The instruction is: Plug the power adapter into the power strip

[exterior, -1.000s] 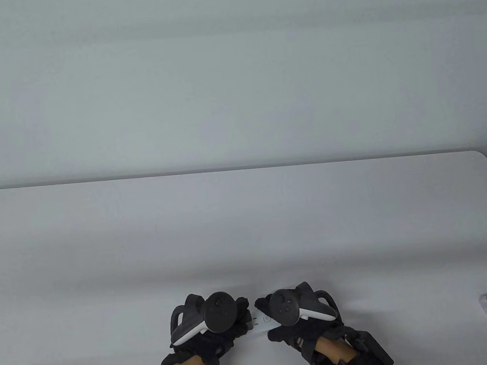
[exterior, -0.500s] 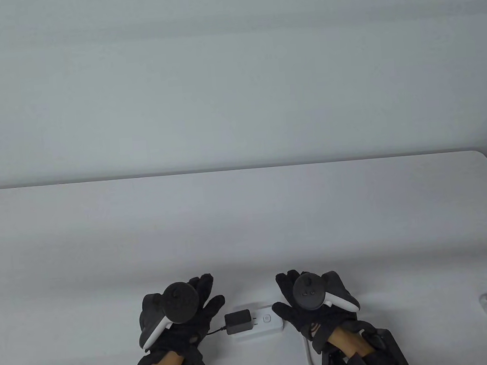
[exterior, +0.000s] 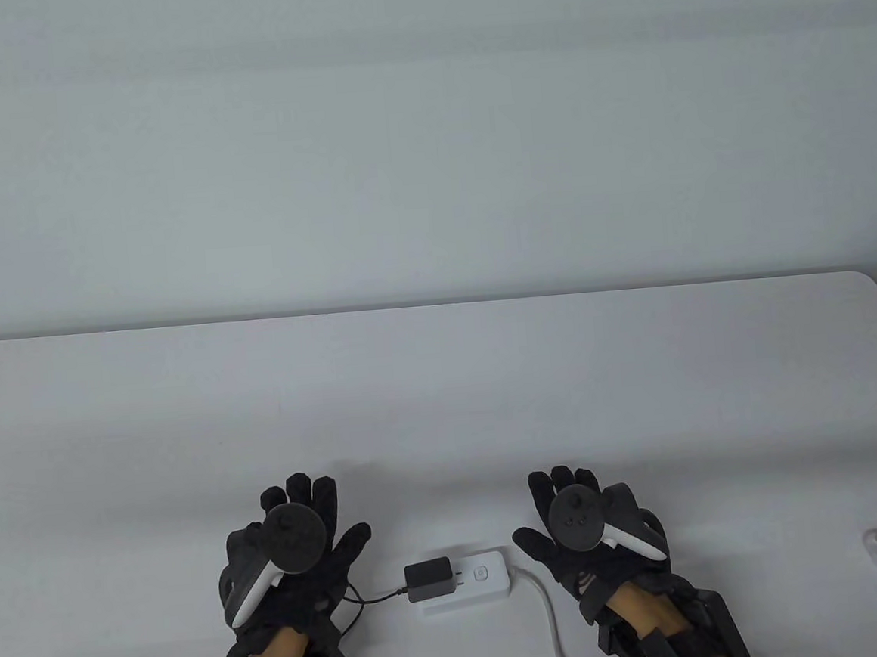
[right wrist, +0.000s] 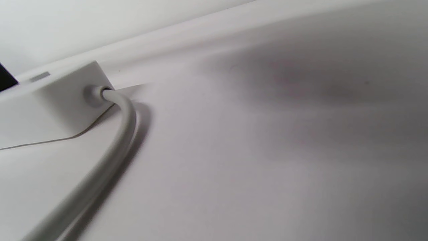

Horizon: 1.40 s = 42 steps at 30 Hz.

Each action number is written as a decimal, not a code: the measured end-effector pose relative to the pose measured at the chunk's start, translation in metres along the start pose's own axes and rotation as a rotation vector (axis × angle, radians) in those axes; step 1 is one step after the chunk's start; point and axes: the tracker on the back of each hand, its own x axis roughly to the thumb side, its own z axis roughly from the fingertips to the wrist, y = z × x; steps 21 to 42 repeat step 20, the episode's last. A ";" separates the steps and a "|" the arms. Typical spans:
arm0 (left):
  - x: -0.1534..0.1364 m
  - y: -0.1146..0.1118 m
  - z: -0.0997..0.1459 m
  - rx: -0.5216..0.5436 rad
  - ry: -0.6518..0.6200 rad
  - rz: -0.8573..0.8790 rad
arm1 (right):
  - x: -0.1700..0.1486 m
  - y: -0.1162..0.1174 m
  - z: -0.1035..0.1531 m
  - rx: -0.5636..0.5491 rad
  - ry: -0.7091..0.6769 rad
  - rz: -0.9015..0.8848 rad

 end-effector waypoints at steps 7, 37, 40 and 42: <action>0.006 -0.006 -0.002 -0.008 0.006 -0.048 | -0.006 -0.001 0.002 -0.017 0.018 0.018; 0.005 -0.007 -0.003 -0.039 0.021 -0.049 | -0.006 0.004 0.000 0.022 0.017 0.053; 0.005 -0.007 -0.003 -0.039 0.021 -0.049 | -0.006 0.004 0.000 0.022 0.017 0.053; 0.005 -0.007 -0.003 -0.039 0.021 -0.049 | -0.006 0.004 0.000 0.022 0.017 0.053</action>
